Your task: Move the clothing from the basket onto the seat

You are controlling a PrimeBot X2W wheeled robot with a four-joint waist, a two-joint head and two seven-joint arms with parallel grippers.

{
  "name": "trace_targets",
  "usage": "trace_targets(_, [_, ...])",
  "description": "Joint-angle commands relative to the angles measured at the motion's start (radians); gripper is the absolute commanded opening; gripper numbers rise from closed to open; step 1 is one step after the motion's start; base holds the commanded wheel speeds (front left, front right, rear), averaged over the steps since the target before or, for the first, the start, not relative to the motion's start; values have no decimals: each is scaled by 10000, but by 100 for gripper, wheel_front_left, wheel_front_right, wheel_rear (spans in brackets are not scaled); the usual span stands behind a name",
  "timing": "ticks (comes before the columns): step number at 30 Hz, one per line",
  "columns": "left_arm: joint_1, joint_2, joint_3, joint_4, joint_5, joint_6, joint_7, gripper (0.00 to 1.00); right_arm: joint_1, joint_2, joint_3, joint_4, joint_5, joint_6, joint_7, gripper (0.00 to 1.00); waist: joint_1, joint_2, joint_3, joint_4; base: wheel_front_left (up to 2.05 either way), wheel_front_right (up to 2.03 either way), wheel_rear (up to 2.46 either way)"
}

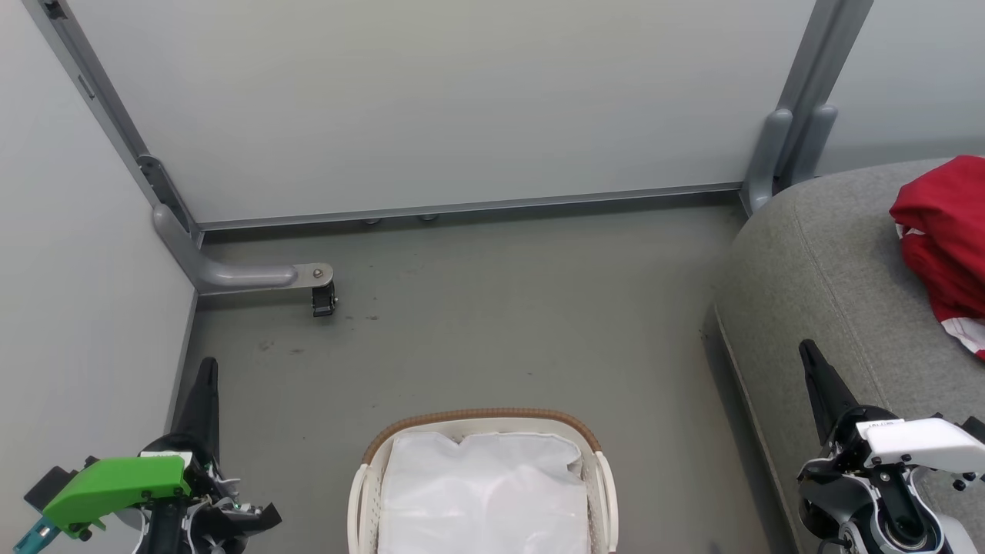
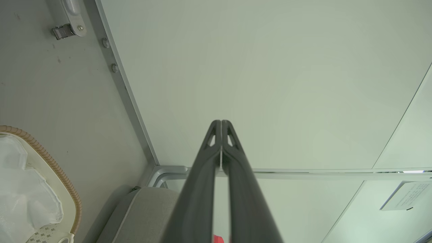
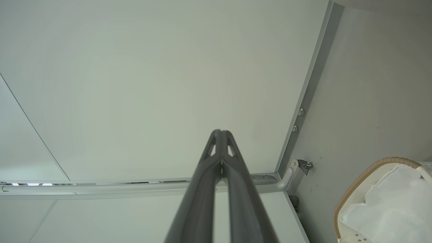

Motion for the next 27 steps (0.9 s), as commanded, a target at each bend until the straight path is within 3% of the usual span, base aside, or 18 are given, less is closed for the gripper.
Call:
trace_targets(1, [-106,65,23,-21,-32,-42,45,0,108,-58,-29,-39,33,0,36,0,0,0,0,0,0,0,0])
trace_targets(27, [-105,66,21,-22,-32,-41,42,0,108,-57,-25,-38,35,0,34,0,0,0,0,0,0,0,0])
